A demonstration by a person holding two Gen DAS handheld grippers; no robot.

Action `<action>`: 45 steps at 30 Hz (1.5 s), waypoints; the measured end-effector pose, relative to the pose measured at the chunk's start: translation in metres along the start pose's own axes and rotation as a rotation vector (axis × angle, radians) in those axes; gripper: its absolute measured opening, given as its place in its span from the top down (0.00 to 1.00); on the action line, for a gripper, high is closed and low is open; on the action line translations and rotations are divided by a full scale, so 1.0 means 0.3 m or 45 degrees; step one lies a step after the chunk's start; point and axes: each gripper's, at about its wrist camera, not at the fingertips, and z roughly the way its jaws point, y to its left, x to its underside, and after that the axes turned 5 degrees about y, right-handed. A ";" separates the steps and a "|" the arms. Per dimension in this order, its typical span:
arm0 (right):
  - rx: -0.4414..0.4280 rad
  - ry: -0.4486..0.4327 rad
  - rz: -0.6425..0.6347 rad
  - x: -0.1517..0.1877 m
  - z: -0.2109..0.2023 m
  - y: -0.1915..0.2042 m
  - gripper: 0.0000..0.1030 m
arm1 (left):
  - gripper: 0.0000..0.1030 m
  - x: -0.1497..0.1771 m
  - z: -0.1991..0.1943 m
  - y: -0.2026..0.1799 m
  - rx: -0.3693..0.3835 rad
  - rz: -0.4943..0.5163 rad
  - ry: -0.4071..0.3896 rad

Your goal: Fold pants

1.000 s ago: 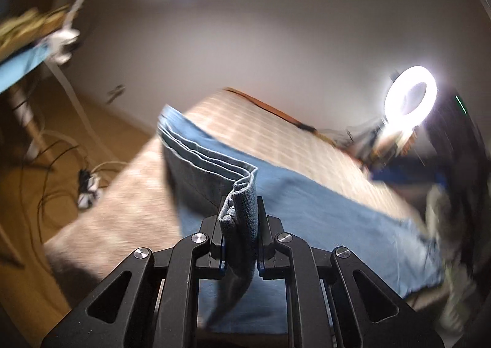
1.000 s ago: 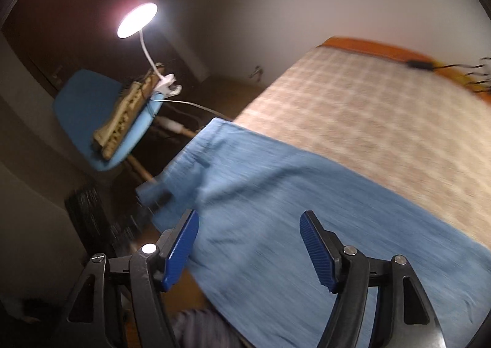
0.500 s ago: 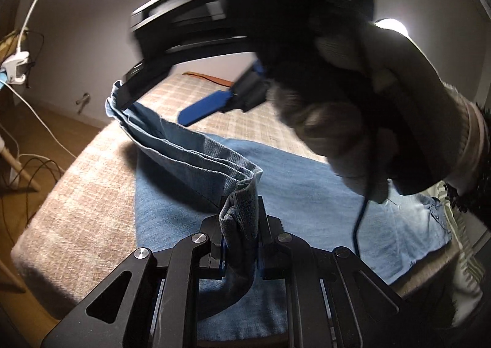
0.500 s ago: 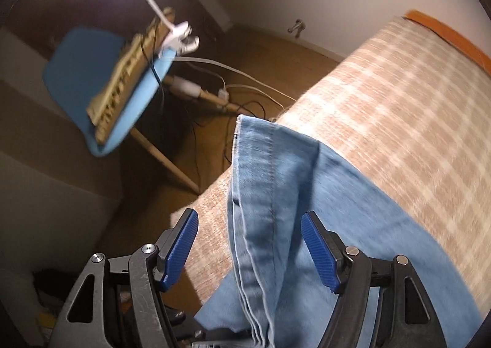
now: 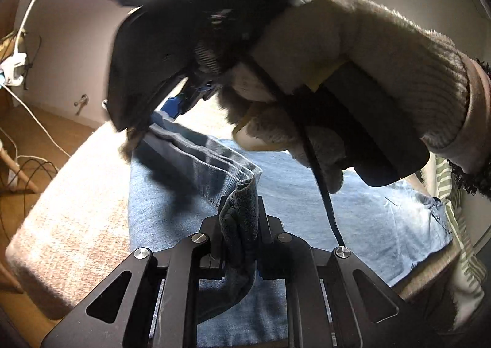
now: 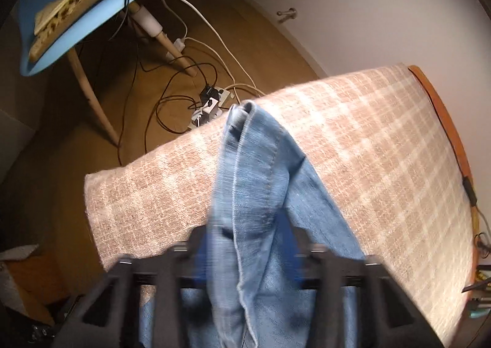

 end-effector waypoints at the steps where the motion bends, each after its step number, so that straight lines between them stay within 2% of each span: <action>1: -0.023 -0.034 0.023 0.008 -0.017 -0.022 0.90 | 0.89 -0.004 -0.006 -0.001 0.002 0.001 -0.001; 2: -0.051 -0.062 0.051 0.019 -0.035 -0.044 0.93 | 0.89 -0.010 -0.012 -0.001 0.009 0.002 -0.002; 8: -0.252 -0.239 0.294 0.132 -0.164 -0.233 0.94 | 0.89 -0.086 -0.076 -0.014 0.102 0.020 -0.032; 11: -0.333 -0.321 0.401 0.216 -0.231 -0.326 0.95 | 0.89 -0.125 -0.090 -0.083 0.159 0.056 -0.041; 15: -0.383 -0.393 0.510 0.322 -0.288 -0.409 0.95 | 0.89 -0.164 -0.090 -0.193 0.234 0.108 -0.035; 22: -0.389 -0.481 0.660 0.544 -0.358 -0.548 0.95 | 0.89 -0.208 -0.056 -0.381 0.307 0.220 0.034; 27: -0.359 -0.489 0.730 0.680 -0.376 -0.619 0.95 | 0.89 -0.202 0.004 -0.535 0.344 0.302 0.108; 33: -0.341 -0.504 0.784 0.814 -0.393 -0.683 0.95 | 0.89 -0.204 0.070 -0.649 0.386 0.356 0.192; 45: -0.282 -0.545 0.855 1.044 -0.446 -0.789 0.95 | 0.89 -0.198 0.122 -0.786 0.485 0.422 0.249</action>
